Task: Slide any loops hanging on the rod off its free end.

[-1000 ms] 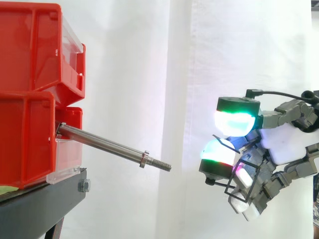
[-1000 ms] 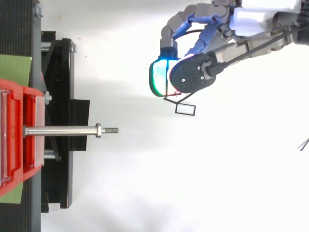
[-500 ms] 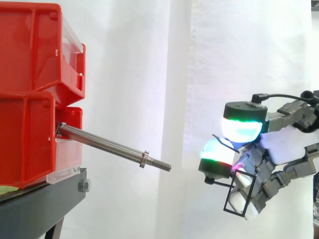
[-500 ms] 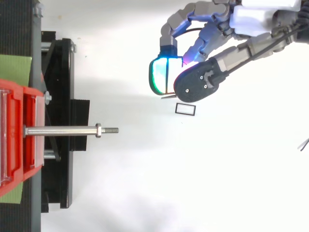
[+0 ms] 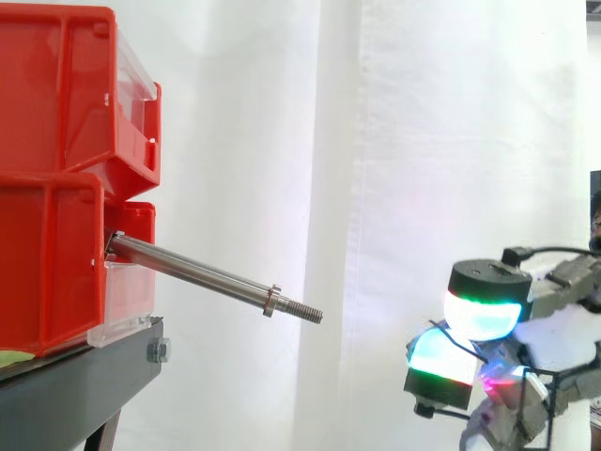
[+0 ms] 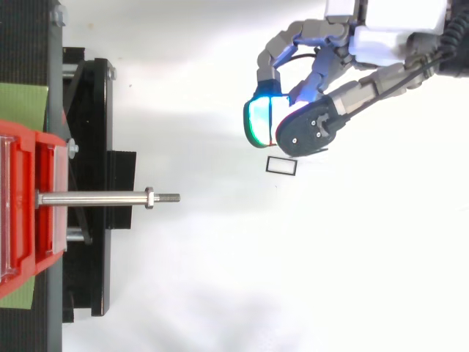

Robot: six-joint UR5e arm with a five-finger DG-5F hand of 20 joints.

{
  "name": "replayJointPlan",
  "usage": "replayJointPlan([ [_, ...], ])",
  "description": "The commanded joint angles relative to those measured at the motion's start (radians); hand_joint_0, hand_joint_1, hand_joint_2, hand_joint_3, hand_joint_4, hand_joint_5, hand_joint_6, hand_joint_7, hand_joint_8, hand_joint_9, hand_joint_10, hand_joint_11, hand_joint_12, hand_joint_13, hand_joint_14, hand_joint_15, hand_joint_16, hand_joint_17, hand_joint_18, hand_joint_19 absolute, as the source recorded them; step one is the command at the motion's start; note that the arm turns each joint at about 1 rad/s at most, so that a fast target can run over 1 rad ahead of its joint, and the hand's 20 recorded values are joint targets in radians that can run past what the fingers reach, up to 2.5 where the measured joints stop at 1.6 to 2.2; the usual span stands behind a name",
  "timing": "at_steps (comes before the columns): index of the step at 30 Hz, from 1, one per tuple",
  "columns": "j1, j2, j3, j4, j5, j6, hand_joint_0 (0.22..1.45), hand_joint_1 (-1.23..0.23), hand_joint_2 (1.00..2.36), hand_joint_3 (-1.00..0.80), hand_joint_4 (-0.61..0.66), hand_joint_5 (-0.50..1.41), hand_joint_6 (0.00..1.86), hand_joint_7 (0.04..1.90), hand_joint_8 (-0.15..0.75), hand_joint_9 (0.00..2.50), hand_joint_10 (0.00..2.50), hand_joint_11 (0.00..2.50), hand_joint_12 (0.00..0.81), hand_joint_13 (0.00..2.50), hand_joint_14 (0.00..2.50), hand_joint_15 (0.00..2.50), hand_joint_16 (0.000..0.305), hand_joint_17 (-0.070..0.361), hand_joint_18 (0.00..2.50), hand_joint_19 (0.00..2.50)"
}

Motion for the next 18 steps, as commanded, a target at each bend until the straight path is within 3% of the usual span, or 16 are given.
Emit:
replayJointPlan([
  [1,0.000,0.001,-0.038,0.170,0.002,0.000,0.63,-0.73,1.00,-0.45,0.12,-0.17,0.90,0.90,0.313,1.34,0.02,0.78,0.335,0.93,0.02,0.36,0.040,0.091,0.73,0.34],
  [10,0.000,-0.002,-0.052,0.202,0.000,-0.002,0.61,-0.67,1.00,-0.47,0.15,-0.18,0.89,0.88,0.316,1.40,0.02,0.85,0.342,0.96,0.01,0.38,0.042,0.094,0.75,0.36],
  [18,0.000,-0.007,-0.053,0.208,0.000,-0.005,0.59,-0.67,1.00,-0.46,0.15,-0.20,0.89,0.85,0.308,1.23,0.01,0.83,0.343,0.96,0.01,0.40,0.044,0.100,0.76,0.39],
])
